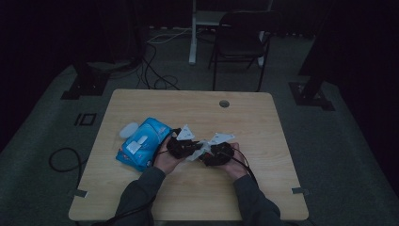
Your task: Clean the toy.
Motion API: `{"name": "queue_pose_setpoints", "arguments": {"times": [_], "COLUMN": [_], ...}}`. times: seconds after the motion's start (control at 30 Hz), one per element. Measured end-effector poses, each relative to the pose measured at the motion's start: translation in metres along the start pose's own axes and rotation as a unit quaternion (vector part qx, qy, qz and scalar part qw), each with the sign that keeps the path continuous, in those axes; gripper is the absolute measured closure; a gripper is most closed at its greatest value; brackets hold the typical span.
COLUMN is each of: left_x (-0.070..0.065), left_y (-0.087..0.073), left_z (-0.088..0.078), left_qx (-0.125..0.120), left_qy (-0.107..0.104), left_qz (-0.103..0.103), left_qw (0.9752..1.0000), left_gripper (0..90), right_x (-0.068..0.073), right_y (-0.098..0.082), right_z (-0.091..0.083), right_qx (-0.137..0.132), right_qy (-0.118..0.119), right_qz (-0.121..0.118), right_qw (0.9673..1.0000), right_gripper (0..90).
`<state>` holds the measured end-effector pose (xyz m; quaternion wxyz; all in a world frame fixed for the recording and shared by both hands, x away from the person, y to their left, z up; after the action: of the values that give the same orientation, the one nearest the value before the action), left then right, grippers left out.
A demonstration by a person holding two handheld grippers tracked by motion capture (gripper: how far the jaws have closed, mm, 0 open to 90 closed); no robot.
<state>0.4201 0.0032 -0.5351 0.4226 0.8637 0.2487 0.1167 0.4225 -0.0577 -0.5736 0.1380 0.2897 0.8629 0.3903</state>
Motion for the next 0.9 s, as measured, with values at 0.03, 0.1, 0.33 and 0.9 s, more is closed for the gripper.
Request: {"name": "queue_pose_setpoints", "arguments": {"times": [0.03, 0.1, 0.33, 0.9], "left_x": [0.000, -0.001, 0.005, 0.010], "left_y": [0.000, 0.000, 0.003, 0.005], "left_z": [0.001, 0.004, 0.010, 0.013], "left_qx": [-0.001, -0.001, -0.003, -0.007], "left_qy": [-0.002, -0.004, 0.006, 0.022], "left_qz": [-0.003, -0.006, -0.009, -0.022], "left_qw": [1.0000, 1.0000, 0.9999, 0.9995], "left_gripper": [86.2, 86.2, 86.0, 85.8], "right_x": [0.000, 0.001, 0.008, 0.017], "right_y": [0.000, 0.000, -0.001, 0.001], "right_z": [0.000, 0.001, 0.004, 0.002], "right_qx": [0.000, 0.001, 0.007, 0.003], "right_qy": [0.001, 0.001, 0.008, 0.027], "right_qz": [0.001, -0.002, -0.009, -0.022], "right_qw": [1.0000, 1.0000, 0.9999, 0.9994], "right_gripper": [33.8, 33.8, 33.8, 33.8]}}
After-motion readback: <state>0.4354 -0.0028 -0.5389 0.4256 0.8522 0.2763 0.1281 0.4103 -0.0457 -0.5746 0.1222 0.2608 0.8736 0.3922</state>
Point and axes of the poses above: each handheld gripper's, and its own axes: z roughly forward along the jaws, y roughly out of its top, x roughly to its left, the point moved 10 cm from there along z, roughly forward along the jaws, and after that the axes turned 2 degrees about x, right-handed, at the moved point
